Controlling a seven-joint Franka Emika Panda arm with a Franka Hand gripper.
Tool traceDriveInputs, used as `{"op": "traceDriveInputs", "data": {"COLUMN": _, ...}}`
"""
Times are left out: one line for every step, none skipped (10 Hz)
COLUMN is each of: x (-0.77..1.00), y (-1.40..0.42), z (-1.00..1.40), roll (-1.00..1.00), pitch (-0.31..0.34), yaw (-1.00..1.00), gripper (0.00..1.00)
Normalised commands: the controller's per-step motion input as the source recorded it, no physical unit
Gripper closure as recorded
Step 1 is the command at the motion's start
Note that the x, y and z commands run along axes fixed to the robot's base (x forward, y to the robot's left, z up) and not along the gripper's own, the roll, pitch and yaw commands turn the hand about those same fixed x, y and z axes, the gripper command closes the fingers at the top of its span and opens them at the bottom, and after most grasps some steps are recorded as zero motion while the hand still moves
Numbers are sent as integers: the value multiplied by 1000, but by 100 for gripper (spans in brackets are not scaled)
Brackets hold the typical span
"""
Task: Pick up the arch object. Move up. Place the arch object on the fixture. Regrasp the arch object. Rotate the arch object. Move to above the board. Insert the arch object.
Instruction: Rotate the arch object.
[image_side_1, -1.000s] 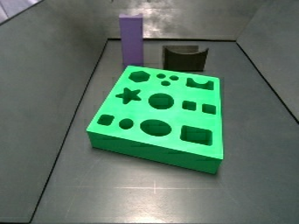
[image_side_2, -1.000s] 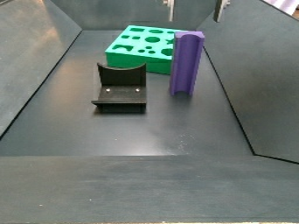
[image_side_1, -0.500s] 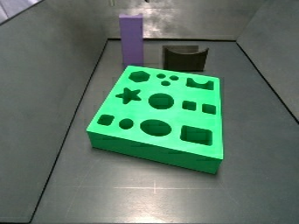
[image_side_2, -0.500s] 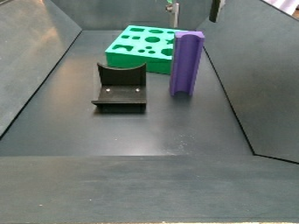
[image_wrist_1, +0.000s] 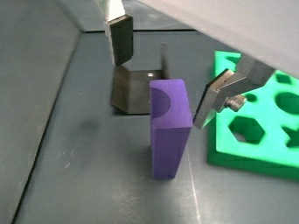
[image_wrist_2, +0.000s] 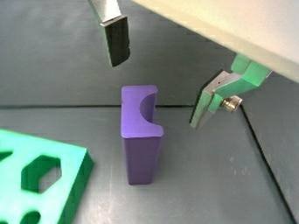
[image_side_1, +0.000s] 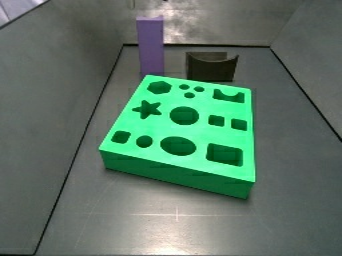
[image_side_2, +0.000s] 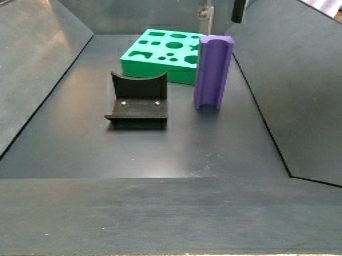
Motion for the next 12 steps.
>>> {"op": "traceDriveInputs", "data": {"x": 51, "y": 6, "z": -43, "roll": -6, "pitch": 4, "yaw": 1000, "gripper": 0}}
{"op": "traceDriveInputs", "data": {"x": 51, "y": 6, "z": -43, "roll": -6, "pitch": 4, "yaw": 1000, "gripper": 0}}
{"op": "traceDriveInputs", "data": {"x": 51, "y": 6, "z": -42, "roll": -6, "pitch": 5, "yaw": 1000, "gripper": 0}}
{"op": "traceDriveInputs", "data": {"x": 51, "y": 6, "z": -42, "roll": -6, "pitch": 5, "yaw": 1000, "gripper": 0}}
{"op": "traceDriveInputs", "data": {"x": 51, "y": 6, "z": -42, "roll": -6, "pitch": 5, "yaw": 1000, "gripper": 0}}
{"op": "traceDriveInputs", "data": {"x": 51, "y": 5, "z": -41, "roll": -7, "pitch": 5, "yaw": 1000, "gripper": 0}}
{"op": "traceDriveInputs", "data": {"x": 51, "y": 5, "z": -41, "roll": -7, "pitch": 5, "yaw": 1000, "gripper": 0}}
{"op": "traceDriveInputs", "data": {"x": 51, "y": 5, "z": -41, "roll": -7, "pitch": 5, "yaw": 1000, "gripper": 0}}
{"op": "traceDriveInputs", "data": {"x": 51, "y": 5, "z": -41, "roll": -7, "pitch": 6, "yaw": 1000, "gripper": 0}}
{"op": "traceDriveInputs", "data": {"x": 52, "y": 5, "z": -41, "roll": -8, "pitch": 6, "yaw": 1000, "gripper": 0}}
{"op": "traceDriveInputs", "data": {"x": 52, "y": 5, "z": -41, "roll": -8, "pitch": 6, "yaw": 1000, "gripper": 0}}
{"op": "traceDriveInputs", "data": {"x": 52, "y": 5, "z": -40, "roll": -8, "pitch": 6, "yaw": 1000, "gripper": 0}}
